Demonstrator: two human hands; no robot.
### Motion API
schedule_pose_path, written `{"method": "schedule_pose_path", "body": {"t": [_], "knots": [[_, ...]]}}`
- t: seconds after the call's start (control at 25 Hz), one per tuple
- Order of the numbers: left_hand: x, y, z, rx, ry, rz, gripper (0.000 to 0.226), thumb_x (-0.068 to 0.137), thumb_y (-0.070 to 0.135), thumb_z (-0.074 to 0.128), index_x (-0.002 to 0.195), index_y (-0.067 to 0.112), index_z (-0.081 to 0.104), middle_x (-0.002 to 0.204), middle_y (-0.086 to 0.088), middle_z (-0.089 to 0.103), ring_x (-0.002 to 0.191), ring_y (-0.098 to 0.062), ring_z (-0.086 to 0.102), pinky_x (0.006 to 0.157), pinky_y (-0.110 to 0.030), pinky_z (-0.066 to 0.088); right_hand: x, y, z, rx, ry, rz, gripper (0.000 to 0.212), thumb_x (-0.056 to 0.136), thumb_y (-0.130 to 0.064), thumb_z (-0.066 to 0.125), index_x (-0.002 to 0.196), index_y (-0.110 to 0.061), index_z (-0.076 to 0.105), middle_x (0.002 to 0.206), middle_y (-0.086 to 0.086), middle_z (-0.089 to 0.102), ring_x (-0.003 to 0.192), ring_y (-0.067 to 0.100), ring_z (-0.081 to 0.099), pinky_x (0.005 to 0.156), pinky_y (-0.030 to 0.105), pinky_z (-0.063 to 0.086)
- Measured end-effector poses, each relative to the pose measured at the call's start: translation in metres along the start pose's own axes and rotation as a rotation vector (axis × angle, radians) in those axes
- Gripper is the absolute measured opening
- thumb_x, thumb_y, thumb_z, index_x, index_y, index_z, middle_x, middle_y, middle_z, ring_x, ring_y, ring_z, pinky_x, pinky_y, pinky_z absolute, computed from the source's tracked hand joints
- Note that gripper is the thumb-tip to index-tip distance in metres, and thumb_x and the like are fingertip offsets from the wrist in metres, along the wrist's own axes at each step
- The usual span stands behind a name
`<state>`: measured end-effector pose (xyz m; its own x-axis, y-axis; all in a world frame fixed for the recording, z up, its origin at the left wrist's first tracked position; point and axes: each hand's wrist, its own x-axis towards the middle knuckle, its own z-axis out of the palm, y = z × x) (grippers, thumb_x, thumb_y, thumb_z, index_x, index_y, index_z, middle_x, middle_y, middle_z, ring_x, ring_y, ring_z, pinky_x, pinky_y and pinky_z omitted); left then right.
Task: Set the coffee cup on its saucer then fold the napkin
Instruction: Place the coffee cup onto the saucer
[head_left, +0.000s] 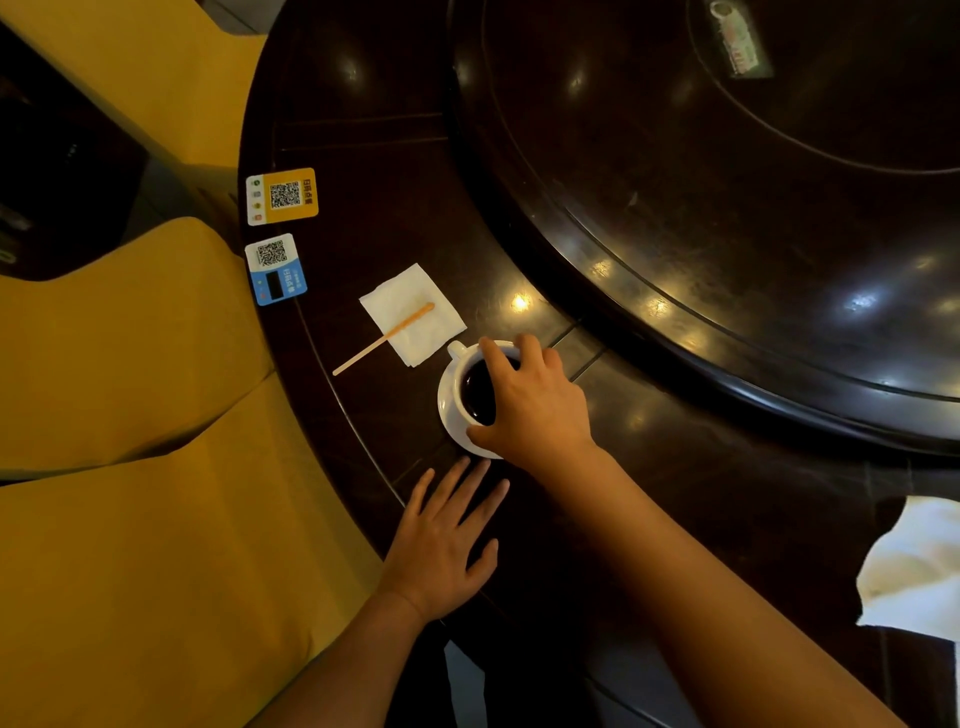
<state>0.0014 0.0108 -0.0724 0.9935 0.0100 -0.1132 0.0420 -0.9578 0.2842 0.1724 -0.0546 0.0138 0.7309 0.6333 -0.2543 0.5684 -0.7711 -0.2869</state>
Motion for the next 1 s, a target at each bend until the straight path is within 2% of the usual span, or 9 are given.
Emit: {"method": "schedule_pose_path", "body": {"t": [0.32,0.48,0.6,0.64,0.72,0.8,0.88,0.92,1.0], "knots": [[0.000,0.000,0.001,-0.010,0.017,0.000,0.059,0.087,0.044,0.042,0.143,0.027,0.035,0.150,-0.006,0.035,0.139,-0.023,0.027,0.110,-0.053,0.019,-0.003,0.003,0.002,-0.014,0.014,-0.013,0.093,0.071,-0.052,0.070,0.144,-0.025,0.017,0.143,0.011,0.028,0.127,0.031,0.031,0.082,0.041,0.051],[0.000,0.000,0.001,-0.022,0.005,-0.004,0.058,0.088,0.043,0.042,0.143,0.027,0.034,0.151,-0.005,0.033,0.140,-0.022,0.024,0.112,-0.050,0.017,-0.007,0.004,0.005,-0.034,0.022,-0.030,0.093,0.074,-0.054,0.065,0.145,-0.024,0.013,0.146,0.012,0.026,0.128,0.031,0.031,0.085,0.041,0.050],[0.000,0.003,-0.005,-0.005,-0.015,-0.002,0.058,0.089,0.042,0.041,0.143,0.024,0.036,0.151,-0.007,0.032,0.140,-0.024,0.024,0.112,-0.050,0.017,-0.017,0.008,-0.003,-0.029,0.007,-0.050,0.093,0.076,-0.057,0.062,0.146,-0.024,0.011,0.151,0.015,0.018,0.132,0.034,0.025,0.093,0.046,0.044],[0.000,0.004,-0.007,0.010,-0.028,-0.004,0.057,0.089,0.041,0.040,0.143,0.022,0.036,0.151,-0.009,0.032,0.140,-0.026,0.025,0.111,-0.051,0.018,-0.022,0.010,-0.005,-0.014,0.016,-0.054,0.090,0.077,-0.056,0.061,0.146,-0.024,0.013,0.151,0.015,0.017,0.134,0.033,0.023,0.096,0.047,0.041],[0.001,0.011,-0.013,0.044,-0.068,-0.008,0.057,0.090,0.037,0.043,0.144,0.019,0.035,0.151,-0.012,0.032,0.140,-0.029,0.025,0.110,-0.053,0.019,-0.045,0.018,-0.008,0.033,0.091,-0.013,0.077,0.081,-0.050,0.059,0.143,-0.021,0.023,0.147,0.015,0.028,0.131,0.031,0.029,0.096,0.045,0.040],[0.003,0.021,-0.020,0.086,-0.153,-0.076,0.060,0.092,0.034,0.044,0.147,0.019,0.026,0.156,-0.011,0.020,0.143,-0.028,0.014,0.112,-0.052,0.016,-0.076,0.031,-0.005,0.058,0.132,0.085,0.058,0.086,-0.043,0.054,0.136,-0.019,0.035,0.137,0.013,0.041,0.124,0.029,0.038,0.092,0.042,0.042],[0.005,0.033,-0.027,0.110,-0.196,-0.153,0.060,0.094,0.032,0.040,0.148,0.020,0.019,0.158,-0.008,0.012,0.144,-0.026,0.006,0.114,-0.047,0.016,-0.114,0.047,0.003,0.036,0.086,0.199,0.040,0.088,-0.038,0.050,0.122,-0.017,0.048,0.128,0.011,0.048,0.115,0.029,0.046,0.086,0.039,0.043],[0.006,0.041,-0.031,0.096,-0.185,-0.164,0.057,0.094,0.031,0.040,0.147,0.018,0.023,0.157,-0.008,0.017,0.144,-0.025,0.010,0.112,-0.043,0.021,-0.134,0.055,0.009,0.024,0.053,0.258,0.034,0.088,-0.036,0.048,0.115,-0.015,0.052,0.121,0.010,0.052,0.110,0.028,0.050,0.082,0.038,0.044],[0.008,0.061,-0.037,0.044,-0.141,-0.123,0.047,0.094,0.028,0.042,0.139,0.015,0.039,0.147,-0.006,0.038,0.135,-0.021,0.031,0.105,-0.035,0.030,-0.174,0.070,0.020,0.010,0.002,0.359,0.028,0.088,-0.034,0.048,0.105,-0.014,0.055,0.112,0.008,0.057,0.102,0.027,0.054,0.076,0.036,0.043]]}}
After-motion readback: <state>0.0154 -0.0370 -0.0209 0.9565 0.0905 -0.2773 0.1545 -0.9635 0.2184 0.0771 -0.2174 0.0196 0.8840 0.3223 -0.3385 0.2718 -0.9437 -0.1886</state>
